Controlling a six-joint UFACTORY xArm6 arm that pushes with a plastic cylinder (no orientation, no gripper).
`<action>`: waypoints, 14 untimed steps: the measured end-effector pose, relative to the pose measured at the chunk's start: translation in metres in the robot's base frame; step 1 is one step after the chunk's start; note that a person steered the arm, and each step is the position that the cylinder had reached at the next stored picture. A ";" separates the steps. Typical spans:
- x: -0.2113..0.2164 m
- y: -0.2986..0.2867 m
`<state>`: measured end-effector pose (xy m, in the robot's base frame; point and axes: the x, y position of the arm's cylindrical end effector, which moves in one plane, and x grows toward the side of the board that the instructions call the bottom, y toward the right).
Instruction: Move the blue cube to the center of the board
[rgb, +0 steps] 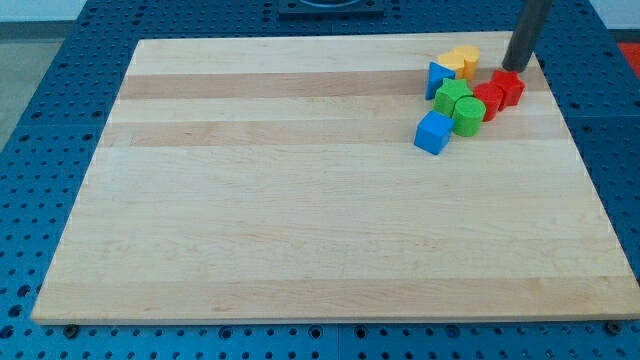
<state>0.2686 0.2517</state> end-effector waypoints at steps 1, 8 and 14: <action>-0.007 -0.004; 0.142 0.027; 0.123 -0.102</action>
<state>0.3914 0.1499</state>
